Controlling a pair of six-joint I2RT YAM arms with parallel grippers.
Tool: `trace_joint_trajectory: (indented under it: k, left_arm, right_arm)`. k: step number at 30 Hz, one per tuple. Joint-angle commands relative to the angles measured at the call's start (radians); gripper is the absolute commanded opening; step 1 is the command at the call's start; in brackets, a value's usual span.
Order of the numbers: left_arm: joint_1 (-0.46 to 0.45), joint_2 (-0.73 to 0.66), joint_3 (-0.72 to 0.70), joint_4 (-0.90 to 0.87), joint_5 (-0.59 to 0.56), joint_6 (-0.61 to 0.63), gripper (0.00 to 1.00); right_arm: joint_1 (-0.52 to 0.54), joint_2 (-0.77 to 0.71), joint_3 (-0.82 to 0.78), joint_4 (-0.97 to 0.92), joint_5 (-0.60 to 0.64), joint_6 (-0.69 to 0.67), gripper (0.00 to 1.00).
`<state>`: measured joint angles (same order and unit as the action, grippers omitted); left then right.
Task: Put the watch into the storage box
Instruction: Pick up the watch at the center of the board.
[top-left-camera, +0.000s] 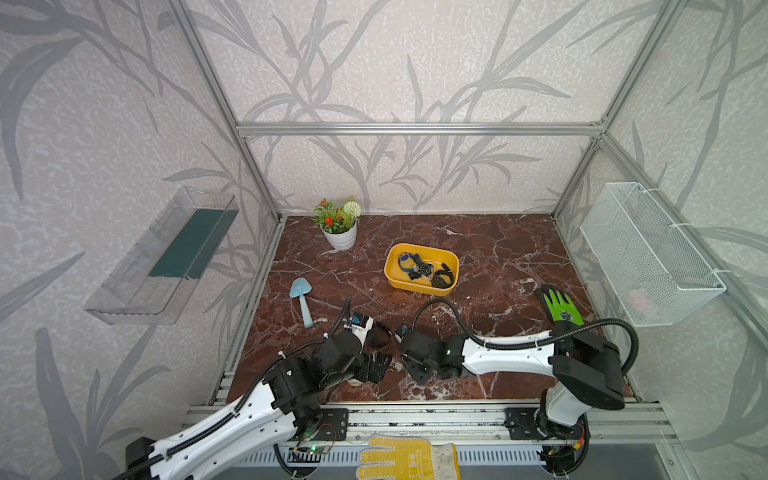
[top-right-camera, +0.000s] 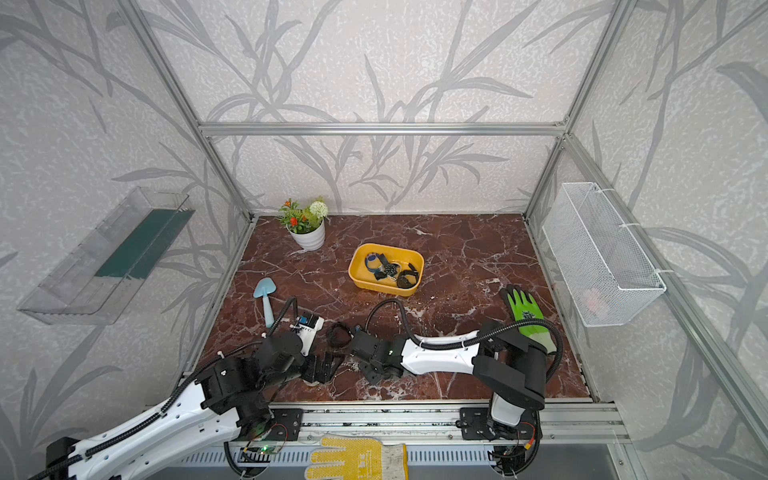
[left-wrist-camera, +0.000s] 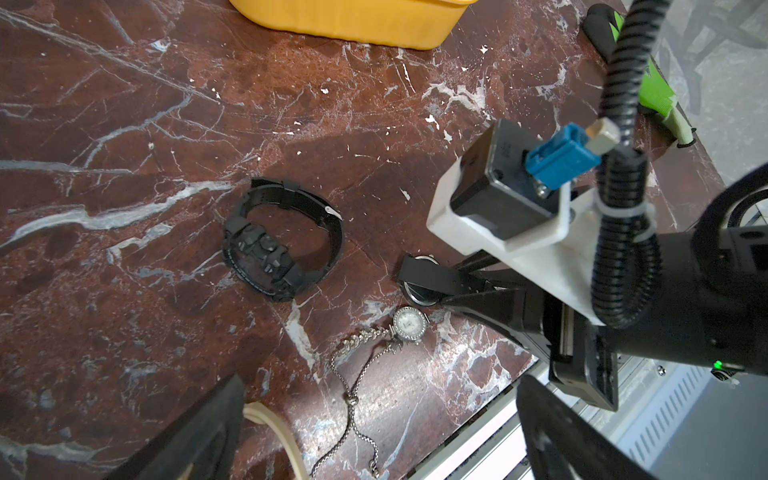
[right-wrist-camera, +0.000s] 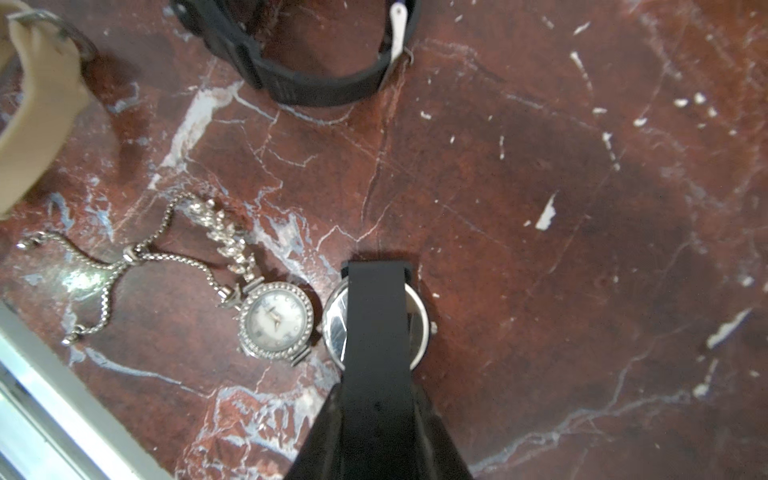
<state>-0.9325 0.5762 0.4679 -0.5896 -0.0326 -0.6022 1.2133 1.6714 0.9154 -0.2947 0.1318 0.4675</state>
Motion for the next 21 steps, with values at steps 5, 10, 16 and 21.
trace_joint_trajectory:
  k: [5,10,16,21]
  left_arm:
    - [-0.003,0.021,0.013,0.022,-0.012,0.023,0.99]
    - [-0.003,0.053,0.03,0.048,-0.008,0.056,0.99]
    - [-0.003,0.106,0.058,0.091,-0.005,0.114,0.99]
    - [-0.003,0.158,0.083,0.135,-0.006,0.157,0.99]
  right_arm:
    - [-0.003,-0.118,0.005,-0.063,0.054,0.003,0.26]
    - [-0.02,-0.18,0.018,-0.103,0.072,-0.003,0.26]
    - [-0.091,-0.248,0.032,-0.124,0.045,-0.027,0.26]
    - [-0.162,-0.285,0.045,-0.129,0.03,-0.06,0.26]
